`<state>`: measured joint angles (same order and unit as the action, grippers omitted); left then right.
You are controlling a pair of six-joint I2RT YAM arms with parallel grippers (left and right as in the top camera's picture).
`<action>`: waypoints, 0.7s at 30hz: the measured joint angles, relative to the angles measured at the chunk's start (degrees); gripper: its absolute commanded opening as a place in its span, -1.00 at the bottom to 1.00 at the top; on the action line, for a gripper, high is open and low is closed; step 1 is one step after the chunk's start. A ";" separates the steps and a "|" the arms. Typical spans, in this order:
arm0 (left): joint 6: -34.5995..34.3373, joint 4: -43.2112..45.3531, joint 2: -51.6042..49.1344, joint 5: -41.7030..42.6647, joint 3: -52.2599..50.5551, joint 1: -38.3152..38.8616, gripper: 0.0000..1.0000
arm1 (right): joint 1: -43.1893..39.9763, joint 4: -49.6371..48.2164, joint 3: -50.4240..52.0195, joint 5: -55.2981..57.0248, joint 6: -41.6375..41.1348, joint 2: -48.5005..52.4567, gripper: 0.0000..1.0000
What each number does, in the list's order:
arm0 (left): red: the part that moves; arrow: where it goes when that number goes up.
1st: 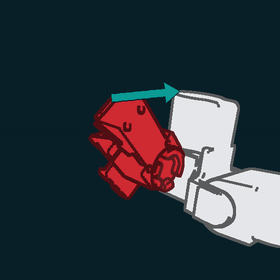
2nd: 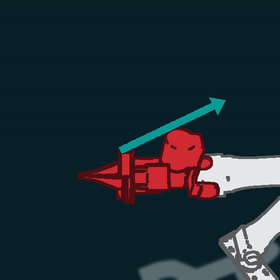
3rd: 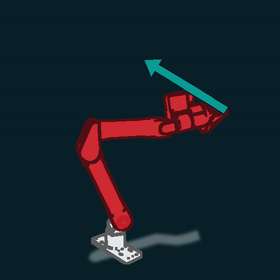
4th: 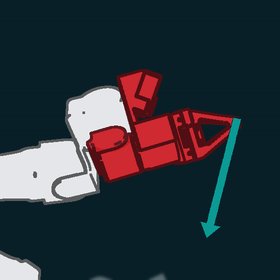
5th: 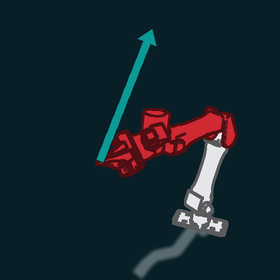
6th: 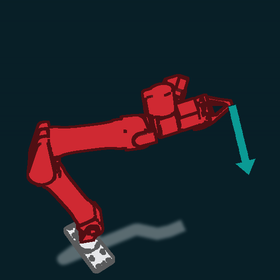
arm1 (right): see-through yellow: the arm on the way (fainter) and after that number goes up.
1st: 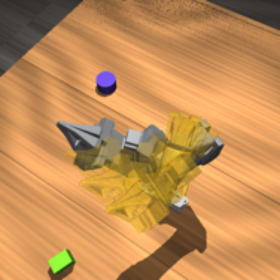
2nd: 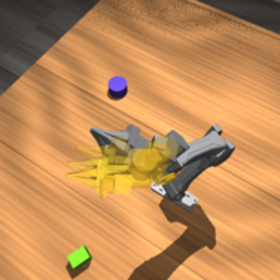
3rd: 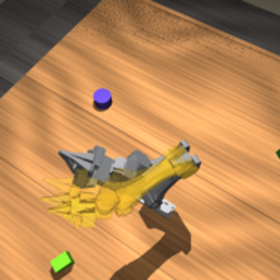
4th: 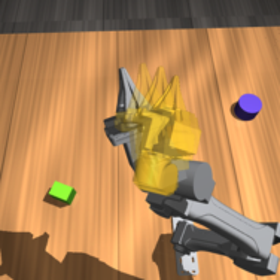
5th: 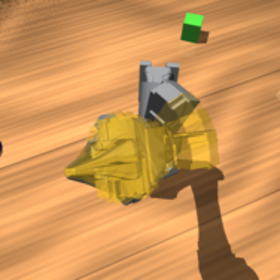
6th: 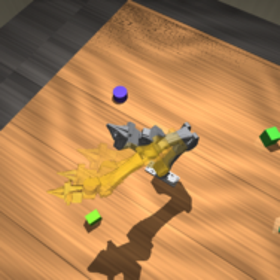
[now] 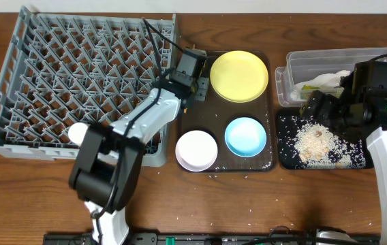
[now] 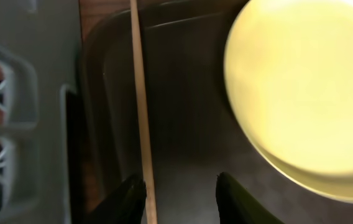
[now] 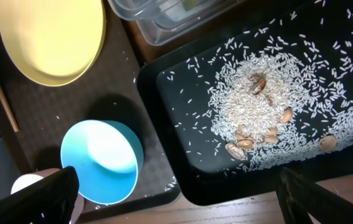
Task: Sort waste into correct bins and load items into the dishwasher
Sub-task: 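Return the left gripper to the tray and grasp the second chopstick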
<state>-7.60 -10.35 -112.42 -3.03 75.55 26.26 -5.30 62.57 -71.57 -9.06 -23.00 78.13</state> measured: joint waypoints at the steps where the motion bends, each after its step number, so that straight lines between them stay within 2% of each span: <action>1: 0.04 0.79 -0.92 -0.26 0.00 0.00 -0.27 | 0.00 0.00 0.00 -0.02 0.00 0.00 0.99; 12: 0.15 4.26 -6.99 -6.45 0.00 0.11 -0.27 | 0.00 0.00 0.00 -0.02 0.00 0.00 0.99; 21: 0.09 4.74 -8.70 -7.91 0.00 0.13 -0.30 | 0.00 0.00 0.00 -0.02 0.00 0.00 0.98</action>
<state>-7.51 -5.61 -121.12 -10.94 75.55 26.39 -5.30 62.57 -71.57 -9.08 -23.00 78.13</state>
